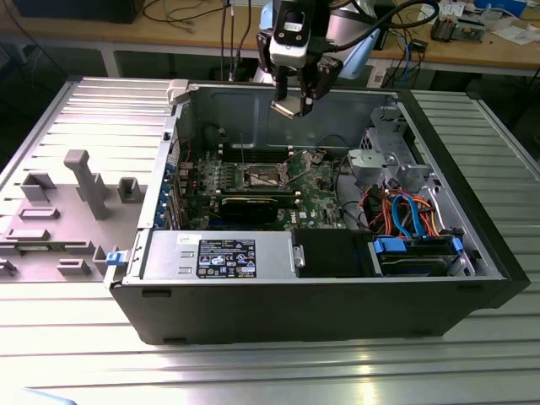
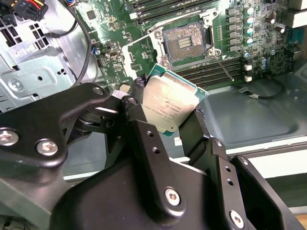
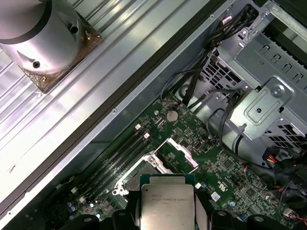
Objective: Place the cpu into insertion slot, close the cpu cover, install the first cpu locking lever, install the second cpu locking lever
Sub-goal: 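Place the cpu into insertion slot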
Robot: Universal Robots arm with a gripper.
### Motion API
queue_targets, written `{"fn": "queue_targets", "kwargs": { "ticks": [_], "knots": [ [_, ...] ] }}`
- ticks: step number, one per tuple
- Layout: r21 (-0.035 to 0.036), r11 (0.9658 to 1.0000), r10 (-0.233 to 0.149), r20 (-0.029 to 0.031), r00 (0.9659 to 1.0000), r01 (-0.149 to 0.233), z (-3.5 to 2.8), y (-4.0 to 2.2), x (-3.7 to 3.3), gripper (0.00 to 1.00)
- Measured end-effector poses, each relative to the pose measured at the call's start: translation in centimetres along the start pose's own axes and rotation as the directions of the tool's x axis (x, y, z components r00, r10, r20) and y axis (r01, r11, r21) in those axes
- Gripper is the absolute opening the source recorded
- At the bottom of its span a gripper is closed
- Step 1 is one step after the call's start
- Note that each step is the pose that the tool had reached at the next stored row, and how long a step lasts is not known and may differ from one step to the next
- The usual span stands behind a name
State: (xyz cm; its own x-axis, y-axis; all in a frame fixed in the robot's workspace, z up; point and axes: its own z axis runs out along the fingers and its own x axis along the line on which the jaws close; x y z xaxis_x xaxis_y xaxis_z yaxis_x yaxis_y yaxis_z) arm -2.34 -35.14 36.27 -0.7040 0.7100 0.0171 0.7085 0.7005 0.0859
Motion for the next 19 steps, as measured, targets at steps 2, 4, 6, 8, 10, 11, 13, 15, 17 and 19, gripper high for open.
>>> {"fn": "queue_targets", "kwargs": {
  "ticks": [2,4,6,8,10,11,13,15,17,19],
  "knots": [
    [0.0001,0.9999,0.017,0.0017,0.9999,-0.017,0.01,0.00,0.00,0.54],
    [0.0001,0.9995,0.032,0.0034,0.9995,-0.032,0.02,0.00,0.00,0.54],
    [0.0002,0.9988,0.048,0.0051,0.9988,-0.048,0.03,0.00,0.00,0.54],
    [0.0002,0.9987,0.051,0.0054,0.9987,-0.051,0.02,0.00,0.00,0.54],
    [0.0002,0.9987,0.051,0.0054,0.9987,-0.051,0.03,0.00,0.00,0.54],
    [0.0001,0.9987,0.051,0.0054,0.9987,-0.051,0.03,0.00,0.00,0.54],
    [0.0002,0.9987,0.051,0.0054,0.9987,-0.051,0.03,0.00,0.00,0.54],
    [0.0001,0.9987,0.051,0.0054,0.9987,-0.051,0.03,0.00,0.00,0.54],
    [0.0002,0.9987,0.051,0.0054,0.9987,-0.051,0.03,0.00,0.00,0.54],
    [0.0001,0.9987,0.051,0.0054,0.9987,-0.051,0.03,0.00,0.00,0.54]
  ]
}}
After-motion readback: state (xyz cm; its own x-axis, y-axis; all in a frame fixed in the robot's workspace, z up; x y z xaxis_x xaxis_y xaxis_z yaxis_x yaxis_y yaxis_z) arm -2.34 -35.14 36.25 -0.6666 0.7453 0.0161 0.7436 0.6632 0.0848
